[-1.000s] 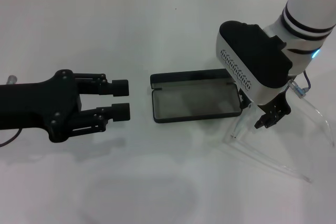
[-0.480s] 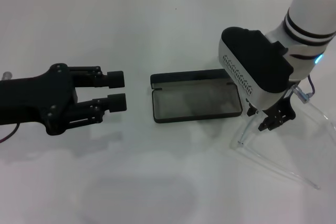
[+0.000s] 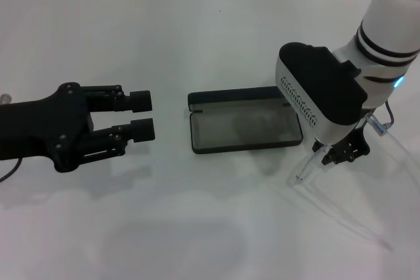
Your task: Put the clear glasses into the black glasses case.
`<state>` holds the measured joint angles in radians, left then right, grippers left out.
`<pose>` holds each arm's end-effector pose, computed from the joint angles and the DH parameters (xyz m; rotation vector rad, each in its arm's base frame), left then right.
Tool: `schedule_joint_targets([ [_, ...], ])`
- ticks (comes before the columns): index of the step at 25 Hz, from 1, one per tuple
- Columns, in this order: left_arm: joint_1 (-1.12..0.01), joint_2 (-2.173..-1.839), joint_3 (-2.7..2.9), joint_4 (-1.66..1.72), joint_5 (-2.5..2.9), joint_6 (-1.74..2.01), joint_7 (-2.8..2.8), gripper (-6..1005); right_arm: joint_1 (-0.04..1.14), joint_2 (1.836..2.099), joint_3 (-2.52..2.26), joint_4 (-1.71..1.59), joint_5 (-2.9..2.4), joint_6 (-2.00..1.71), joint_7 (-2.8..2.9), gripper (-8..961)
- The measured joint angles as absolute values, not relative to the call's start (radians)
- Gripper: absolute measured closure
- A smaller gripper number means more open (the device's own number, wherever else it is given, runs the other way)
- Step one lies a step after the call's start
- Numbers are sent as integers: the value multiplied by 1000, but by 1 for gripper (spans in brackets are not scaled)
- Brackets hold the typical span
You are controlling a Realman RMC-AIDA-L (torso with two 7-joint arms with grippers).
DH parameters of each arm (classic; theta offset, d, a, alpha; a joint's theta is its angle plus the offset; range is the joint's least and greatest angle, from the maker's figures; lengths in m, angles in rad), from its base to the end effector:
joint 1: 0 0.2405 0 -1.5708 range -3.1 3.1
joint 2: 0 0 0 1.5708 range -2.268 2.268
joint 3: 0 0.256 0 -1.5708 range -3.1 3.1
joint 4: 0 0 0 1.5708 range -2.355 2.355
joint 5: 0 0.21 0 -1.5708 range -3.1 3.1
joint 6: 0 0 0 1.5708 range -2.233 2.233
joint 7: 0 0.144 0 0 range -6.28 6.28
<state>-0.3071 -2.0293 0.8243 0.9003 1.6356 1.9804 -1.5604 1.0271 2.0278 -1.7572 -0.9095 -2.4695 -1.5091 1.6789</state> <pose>-0.2451 0.2597 0.0651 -2.8242 -0.5451 -1.1436 0.1250 0.3717 -0.0671 2.7259 0.7155 1.0034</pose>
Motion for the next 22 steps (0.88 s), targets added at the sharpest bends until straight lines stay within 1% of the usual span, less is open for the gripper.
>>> schedule_joint_targets([
  [3,-303,-2031,815,900,1634,1981,-1560,537,1021,2028,-1757,-915,-2466,-1517,1697,750],
  [8,-292,-2034,793,900,1633,1983,-1560,537,1006,2028,-1751,-959,-2459,-1544,1726,771],
  [13,-282,-2034,792,901,1631,1984,-1560,537,964,2027,-1749,-1042,-2464,-1601,1751,840],
  [15,-278,-2034,792,901,1630,1987,-1560,537,939,2025,-1737,-1096,-2465,-1636,1764,840],
  [22,-276,-2037,794,901,1573,1990,-1560,537,787,2025,-1526,-1338,-2438,-1783,1768,839],
])
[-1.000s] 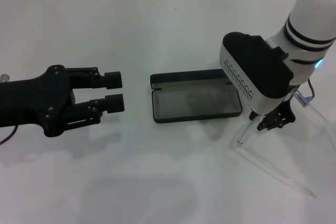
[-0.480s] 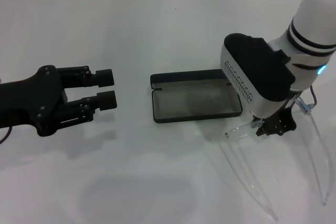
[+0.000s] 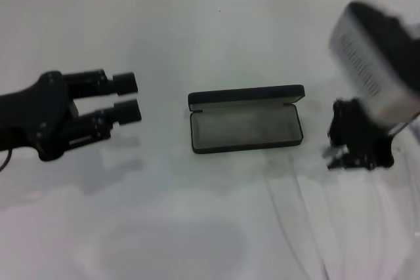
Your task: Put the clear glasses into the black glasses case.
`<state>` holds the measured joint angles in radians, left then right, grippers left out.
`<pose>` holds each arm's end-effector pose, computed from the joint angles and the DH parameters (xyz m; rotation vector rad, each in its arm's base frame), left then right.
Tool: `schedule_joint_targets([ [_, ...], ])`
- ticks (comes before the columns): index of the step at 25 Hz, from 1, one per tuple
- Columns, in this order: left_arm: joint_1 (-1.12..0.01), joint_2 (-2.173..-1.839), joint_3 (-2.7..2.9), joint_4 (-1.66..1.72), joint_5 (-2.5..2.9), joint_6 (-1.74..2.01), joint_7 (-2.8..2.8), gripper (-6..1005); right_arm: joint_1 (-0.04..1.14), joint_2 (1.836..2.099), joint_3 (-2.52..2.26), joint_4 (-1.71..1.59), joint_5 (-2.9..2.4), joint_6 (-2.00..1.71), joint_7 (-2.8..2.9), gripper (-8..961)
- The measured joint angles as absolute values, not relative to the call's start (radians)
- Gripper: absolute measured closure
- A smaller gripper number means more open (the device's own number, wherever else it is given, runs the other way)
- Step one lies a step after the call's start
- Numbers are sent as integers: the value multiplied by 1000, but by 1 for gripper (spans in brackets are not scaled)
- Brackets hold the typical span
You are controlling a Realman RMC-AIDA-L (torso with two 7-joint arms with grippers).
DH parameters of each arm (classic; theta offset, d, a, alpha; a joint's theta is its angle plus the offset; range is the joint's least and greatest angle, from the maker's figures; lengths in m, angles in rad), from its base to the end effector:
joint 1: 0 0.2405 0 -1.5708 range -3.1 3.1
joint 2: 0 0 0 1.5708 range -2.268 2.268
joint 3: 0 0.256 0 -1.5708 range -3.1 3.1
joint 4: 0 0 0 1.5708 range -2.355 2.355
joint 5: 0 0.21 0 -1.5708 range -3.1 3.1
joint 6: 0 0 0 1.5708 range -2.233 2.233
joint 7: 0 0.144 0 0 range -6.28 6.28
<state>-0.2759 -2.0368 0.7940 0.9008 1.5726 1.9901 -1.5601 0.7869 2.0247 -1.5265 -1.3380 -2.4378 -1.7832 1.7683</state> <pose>-0.2482 0.2539 0.0736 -2.7339 -0.5410 -1.2318 0.1199 0.3383 -0.0115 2.9146 0.4836 0.7328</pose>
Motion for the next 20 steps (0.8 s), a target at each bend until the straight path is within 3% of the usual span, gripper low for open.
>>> schedule_joint_targets([
  [7,-301,-2066,818,907,1476,2015,-1545,554,617,2020,-1200,-1479,-2203,-1808,1714,838],
  [8,-309,-2072,827,908,1471,2016,-1540,572,523,2026,-1135,-1483,-2061,-1769,1652,838],
  [11,-339,-2086,869,906,1438,2017,-1537,624,433,2028,-1121,-1448,-1877,-1726,1566,838],
  [14,-354,-2089,922,887,1371,2013,-1515,722,362,2027,-1148,-1380,-1702,-1666,1473,838],
  [20,-434,-2089,974,792,1343,2007,-1448,888,351,2024,-1177,-1197,-1527,-1633,1339,837],
])
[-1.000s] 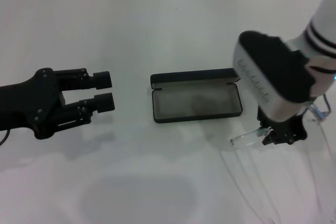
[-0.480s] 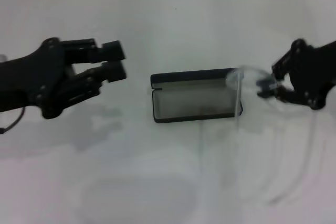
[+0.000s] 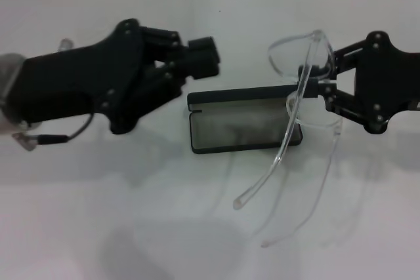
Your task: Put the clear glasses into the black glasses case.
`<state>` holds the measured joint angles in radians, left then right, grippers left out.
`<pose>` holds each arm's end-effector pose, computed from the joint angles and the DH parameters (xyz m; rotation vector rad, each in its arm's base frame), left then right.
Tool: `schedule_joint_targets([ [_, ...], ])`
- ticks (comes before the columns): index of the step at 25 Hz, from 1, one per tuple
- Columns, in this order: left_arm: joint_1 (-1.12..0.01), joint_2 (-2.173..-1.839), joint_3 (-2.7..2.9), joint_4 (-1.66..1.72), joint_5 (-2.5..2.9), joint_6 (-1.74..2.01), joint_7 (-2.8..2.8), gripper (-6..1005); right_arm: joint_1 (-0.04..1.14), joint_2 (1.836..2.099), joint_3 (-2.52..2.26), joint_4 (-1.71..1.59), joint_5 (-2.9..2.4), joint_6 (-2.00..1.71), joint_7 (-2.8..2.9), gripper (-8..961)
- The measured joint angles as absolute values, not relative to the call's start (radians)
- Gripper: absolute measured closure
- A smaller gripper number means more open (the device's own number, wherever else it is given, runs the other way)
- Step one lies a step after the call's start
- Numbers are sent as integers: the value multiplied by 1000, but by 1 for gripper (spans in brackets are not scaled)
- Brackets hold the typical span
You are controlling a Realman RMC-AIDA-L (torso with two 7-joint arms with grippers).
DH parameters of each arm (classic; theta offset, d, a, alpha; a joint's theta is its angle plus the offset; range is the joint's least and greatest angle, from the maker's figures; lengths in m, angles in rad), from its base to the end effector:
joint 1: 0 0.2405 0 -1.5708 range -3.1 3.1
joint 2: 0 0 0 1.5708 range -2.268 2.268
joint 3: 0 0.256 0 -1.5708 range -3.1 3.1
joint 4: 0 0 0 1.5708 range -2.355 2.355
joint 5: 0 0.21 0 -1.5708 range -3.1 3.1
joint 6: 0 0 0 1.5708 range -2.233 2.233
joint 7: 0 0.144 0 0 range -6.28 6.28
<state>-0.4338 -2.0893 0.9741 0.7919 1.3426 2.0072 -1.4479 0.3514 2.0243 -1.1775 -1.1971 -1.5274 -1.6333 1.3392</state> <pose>-0.1784 0.2770 0.0427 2.6449 0.1917 1.5448 0.1692 0.3070 0.0448 -2.8008 -0.1977 0.8418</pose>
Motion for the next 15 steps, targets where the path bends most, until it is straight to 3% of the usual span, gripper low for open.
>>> schedule_joint_targets([
  [2,-458,-2087,995,757,1359,2007,-1439,933,370,2023,-1174,-1116,-1480,-1632,1289,837],
  [15,-500,-2092,1060,647,1379,1968,-1354,938,527,2019,-1169,-804,-1389,-1617,1147,836],
])
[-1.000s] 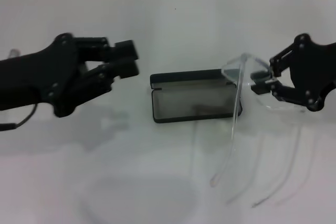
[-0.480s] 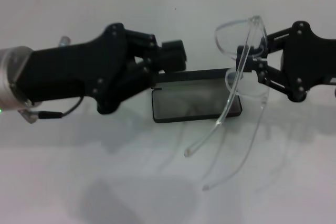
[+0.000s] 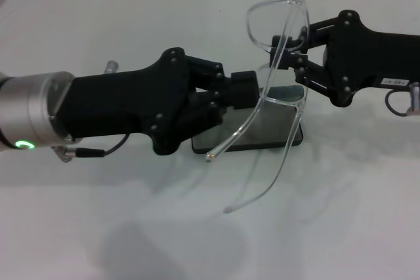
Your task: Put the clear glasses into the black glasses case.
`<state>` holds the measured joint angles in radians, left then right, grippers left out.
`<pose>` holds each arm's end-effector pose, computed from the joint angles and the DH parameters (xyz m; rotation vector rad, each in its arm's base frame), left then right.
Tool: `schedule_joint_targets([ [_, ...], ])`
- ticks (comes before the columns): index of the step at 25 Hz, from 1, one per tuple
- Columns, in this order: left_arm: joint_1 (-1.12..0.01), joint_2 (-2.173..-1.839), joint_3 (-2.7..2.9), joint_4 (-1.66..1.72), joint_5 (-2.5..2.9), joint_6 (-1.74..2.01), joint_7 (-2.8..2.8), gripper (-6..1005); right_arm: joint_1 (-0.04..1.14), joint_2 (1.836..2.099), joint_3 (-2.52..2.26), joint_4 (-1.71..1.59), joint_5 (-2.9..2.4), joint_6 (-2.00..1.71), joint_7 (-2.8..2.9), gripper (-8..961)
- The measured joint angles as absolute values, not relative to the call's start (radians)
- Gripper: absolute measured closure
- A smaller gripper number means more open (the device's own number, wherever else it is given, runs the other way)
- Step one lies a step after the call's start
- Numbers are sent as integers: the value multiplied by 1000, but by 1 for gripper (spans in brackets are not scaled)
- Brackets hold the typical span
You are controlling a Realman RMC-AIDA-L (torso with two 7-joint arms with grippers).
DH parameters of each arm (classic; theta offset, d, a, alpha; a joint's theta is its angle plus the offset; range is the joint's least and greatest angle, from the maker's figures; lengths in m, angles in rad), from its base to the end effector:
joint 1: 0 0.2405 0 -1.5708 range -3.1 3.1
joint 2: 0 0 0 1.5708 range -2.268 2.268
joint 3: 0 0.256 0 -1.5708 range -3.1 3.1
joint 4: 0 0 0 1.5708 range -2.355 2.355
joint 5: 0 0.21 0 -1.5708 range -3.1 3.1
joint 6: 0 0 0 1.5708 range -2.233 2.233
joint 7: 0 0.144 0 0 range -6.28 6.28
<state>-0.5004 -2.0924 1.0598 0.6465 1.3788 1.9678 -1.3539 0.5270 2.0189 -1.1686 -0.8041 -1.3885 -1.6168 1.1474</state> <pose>-0.1734 0.2800 0.0086 2.6079 0.2197 1.4602 0.1661 0.3359 0.0173 -2.7361 -0.1435 1.0871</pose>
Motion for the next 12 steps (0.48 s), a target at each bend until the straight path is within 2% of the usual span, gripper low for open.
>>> schedule_joint_targets([
  [12,-489,-2094,1112,629,1361,1865,-1331,938,538,2024,-1180,-774,-1347,-1631,1121,835],
])
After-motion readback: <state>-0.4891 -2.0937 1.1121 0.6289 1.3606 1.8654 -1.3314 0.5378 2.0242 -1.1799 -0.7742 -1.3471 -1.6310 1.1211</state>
